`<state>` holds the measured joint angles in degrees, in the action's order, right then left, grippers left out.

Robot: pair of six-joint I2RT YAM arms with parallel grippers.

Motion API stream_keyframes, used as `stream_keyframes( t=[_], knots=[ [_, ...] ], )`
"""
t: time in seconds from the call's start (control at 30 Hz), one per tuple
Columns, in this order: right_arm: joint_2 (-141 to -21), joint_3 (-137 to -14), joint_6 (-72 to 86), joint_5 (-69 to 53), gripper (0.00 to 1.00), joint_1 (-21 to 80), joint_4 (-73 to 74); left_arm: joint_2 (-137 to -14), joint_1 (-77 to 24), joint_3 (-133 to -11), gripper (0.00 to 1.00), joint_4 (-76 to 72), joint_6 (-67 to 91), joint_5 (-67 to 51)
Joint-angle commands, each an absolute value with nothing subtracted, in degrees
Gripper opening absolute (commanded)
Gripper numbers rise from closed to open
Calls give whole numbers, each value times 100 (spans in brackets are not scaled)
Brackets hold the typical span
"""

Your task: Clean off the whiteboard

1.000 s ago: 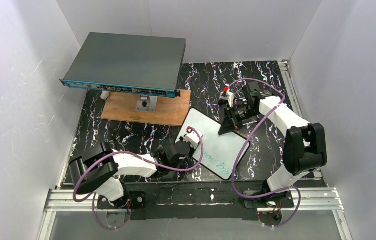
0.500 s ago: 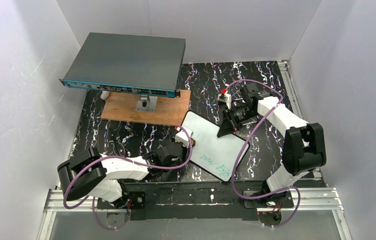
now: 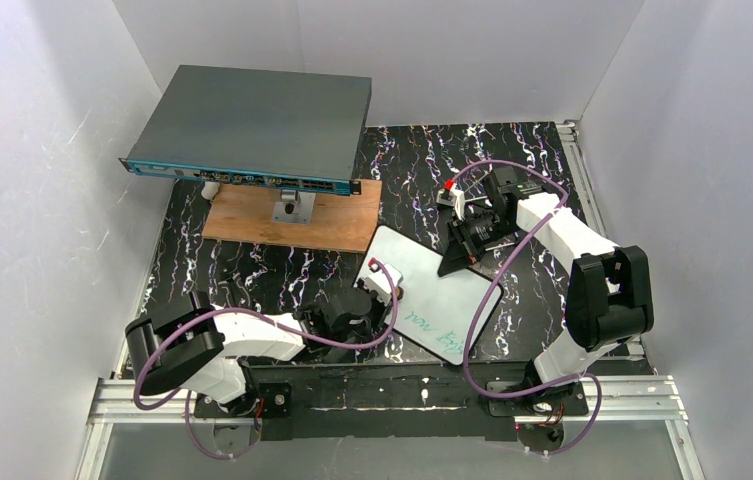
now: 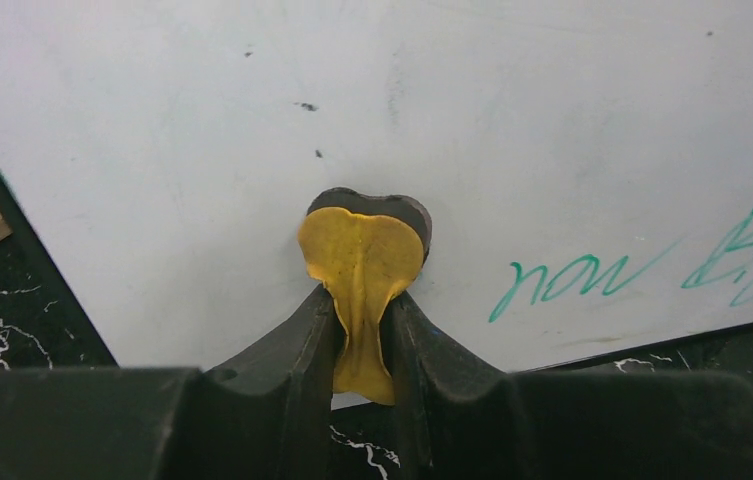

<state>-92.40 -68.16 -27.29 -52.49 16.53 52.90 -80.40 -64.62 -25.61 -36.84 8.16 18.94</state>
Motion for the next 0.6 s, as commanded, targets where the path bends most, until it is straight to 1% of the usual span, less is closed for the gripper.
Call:
stream_keyframes(
  t=[0.0, 0.1, 0.2, 0.3, 0.37, 0.43, 0.57],
  knots=[
    [-9088, -6838, -3358, -6029, 1, 1890, 5432, -8132, -6574, -2679, 0, -3938, 717, 1564],
    [-9100, -6845, -3358, -6037, 1, 1890, 5432, -7955, -6570, -2541, 0, -3909, 773, 2095],
    [-9103, -6847, -3360, -6034, 1, 1890, 5429, -7876, -6559, -2566, 0, -3513, 822, 2790],
    [-9107, -6838, -3352, -6035, 1, 1890, 5422, -7990, -6533, -2745, 0, -2901, 1103, 3439],
    [-9113, -6838, -3345, -6038, 1, 1892, 5415, -8103, -6530, -2958, 0, -2435, 1274, 3664],
    [-9113, -6838, -3340, -6037, 1, 1894, 5413, -8162, -6531, -3123, 0, -2202, 1359, 3682],
    [-9107, -6838, -3340, -6046, 1, 1895, 5409, -8127, -6553, -3235, 0, -2667, 1124, 2528]
  ],
)
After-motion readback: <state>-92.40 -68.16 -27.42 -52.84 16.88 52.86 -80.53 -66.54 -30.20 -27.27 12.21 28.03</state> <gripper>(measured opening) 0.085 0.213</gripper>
